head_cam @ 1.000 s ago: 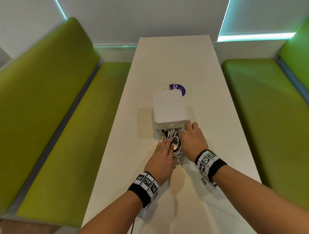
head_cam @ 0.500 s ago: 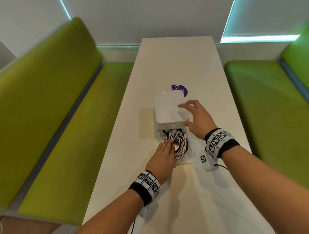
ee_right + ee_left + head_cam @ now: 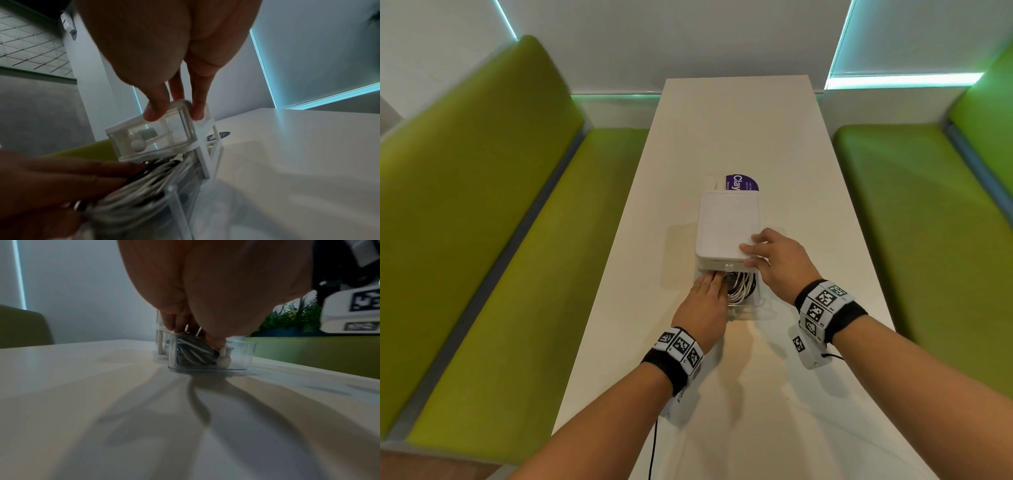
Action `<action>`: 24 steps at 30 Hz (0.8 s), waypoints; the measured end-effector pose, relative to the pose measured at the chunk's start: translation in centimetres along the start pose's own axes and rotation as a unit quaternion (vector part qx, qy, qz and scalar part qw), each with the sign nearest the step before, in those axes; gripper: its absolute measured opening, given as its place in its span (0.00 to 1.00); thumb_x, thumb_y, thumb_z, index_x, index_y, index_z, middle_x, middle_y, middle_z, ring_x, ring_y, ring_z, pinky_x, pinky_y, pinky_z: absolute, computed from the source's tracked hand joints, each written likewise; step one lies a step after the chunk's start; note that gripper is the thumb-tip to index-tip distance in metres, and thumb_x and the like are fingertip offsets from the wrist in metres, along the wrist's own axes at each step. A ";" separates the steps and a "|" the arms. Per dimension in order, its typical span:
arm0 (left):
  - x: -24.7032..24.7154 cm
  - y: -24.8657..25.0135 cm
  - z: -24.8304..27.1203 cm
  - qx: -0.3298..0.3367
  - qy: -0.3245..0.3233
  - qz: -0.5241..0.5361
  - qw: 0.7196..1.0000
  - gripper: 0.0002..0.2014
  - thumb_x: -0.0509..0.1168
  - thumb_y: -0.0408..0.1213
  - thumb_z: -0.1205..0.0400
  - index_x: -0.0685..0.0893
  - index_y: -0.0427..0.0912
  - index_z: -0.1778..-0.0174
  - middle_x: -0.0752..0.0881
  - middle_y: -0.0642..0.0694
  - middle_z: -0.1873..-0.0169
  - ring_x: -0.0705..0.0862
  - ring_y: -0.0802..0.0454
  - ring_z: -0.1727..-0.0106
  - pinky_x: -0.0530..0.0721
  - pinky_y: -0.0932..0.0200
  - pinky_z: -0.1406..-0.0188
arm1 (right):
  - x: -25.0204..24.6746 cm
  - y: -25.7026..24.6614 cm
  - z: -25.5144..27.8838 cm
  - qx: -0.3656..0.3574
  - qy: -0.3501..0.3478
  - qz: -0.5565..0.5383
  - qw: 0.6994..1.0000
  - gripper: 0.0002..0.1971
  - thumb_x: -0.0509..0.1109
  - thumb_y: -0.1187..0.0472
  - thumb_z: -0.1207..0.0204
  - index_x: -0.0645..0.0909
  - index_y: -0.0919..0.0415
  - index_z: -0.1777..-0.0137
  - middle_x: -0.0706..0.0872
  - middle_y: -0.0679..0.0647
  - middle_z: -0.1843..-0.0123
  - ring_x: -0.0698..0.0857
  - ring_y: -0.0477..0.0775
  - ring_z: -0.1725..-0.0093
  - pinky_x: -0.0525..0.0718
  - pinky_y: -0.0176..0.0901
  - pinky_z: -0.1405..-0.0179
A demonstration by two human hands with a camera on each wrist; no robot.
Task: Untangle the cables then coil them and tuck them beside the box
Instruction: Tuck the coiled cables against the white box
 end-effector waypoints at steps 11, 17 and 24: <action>-1.8 -0.8 1.9 0.020 0.122 0.172 0.977 0.25 0.59 0.47 0.18 0.76 0.38 0.27 0.79 0.38 0.27 0.74 0.35 0.24 0.77 0.42 0.25 | -0.2 0.0 -0.1 0.018 -0.011 -0.019 1.000 0.14 0.70 0.64 0.16 0.88 0.58 0.33 0.84 0.54 0.33 0.83 0.52 0.31 0.67 0.27 0.38; -1.9 -0.2 2.3 0.051 0.186 0.125 0.973 0.09 0.74 0.27 0.24 0.87 0.33 0.48 0.85 0.36 0.42 0.82 0.39 0.40 0.85 0.48 0.39 | -0.4 -0.4 -0.1 0.013 -0.014 -0.030 0.999 0.13 0.72 0.63 0.17 0.89 0.60 0.35 0.86 0.55 0.38 0.83 0.53 0.30 0.70 0.32 0.39; -1.4 -0.4 0.7 0.016 0.138 0.150 0.979 0.12 0.76 0.19 0.31 0.85 0.28 0.54 0.82 0.36 0.51 0.84 0.41 0.53 0.89 0.50 0.68 | -0.2 -0.5 0.1 0.012 -0.035 -0.008 0.999 0.14 0.69 0.66 0.16 0.87 0.62 0.32 0.85 0.57 0.37 0.82 0.55 0.28 0.70 0.31 0.37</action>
Point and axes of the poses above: each hand's wrist, its own z-axis away from the middle knuckle, its own x-axis out of the palm, y = z × x, the point moved 6 cm from there along -z, towards the middle knuckle
